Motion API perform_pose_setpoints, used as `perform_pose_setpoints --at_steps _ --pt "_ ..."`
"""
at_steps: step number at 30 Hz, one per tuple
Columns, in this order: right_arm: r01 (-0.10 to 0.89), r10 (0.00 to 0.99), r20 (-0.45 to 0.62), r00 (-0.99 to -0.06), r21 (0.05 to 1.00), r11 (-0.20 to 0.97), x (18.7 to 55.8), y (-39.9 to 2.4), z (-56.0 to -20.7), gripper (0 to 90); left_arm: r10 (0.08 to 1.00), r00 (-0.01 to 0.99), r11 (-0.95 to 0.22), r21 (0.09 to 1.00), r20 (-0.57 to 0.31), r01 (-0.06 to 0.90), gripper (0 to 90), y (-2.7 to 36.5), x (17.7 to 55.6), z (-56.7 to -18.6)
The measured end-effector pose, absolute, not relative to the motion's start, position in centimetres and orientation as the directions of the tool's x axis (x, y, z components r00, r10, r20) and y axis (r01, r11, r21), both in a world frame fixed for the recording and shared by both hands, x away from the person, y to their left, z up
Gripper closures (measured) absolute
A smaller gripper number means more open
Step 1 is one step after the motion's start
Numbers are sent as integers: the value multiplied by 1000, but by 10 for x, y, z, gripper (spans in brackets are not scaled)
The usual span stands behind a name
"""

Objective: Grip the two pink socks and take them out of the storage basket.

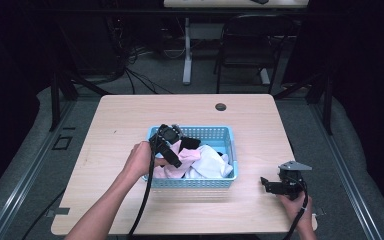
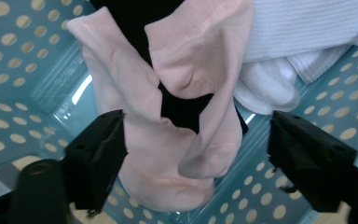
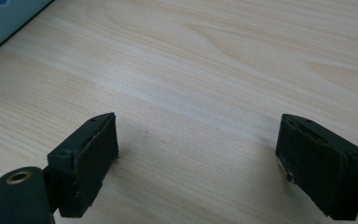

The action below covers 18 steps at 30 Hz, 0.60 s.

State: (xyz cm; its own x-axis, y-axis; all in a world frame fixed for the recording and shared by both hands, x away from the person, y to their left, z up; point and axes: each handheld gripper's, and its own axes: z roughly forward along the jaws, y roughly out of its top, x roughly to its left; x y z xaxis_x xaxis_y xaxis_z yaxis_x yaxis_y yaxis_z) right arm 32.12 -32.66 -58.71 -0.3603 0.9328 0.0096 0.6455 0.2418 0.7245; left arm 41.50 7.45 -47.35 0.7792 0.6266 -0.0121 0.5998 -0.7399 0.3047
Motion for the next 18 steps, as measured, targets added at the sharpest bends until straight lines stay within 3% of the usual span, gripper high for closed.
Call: perform_pose_setpoints --at_steps 9,11,14,18 --pt "645 932 10 -362 724 243 321 -327 -587 126 576 817 -797 232 13 558 542 58 416 -485" --pt "645 932 10 -363 725 243 321 -327 -587 126 576 818 -798 225 14 558 564 57 416 -488" --pt "645 932 10 -363 724 243 321 -327 -587 127 554 832 -817 202 20 540 728 54 414 -492" --pt "645 932 10 -362 724 243 321 -327 -587 127 539 842 -829 192 24 525 835 52 412 -492"
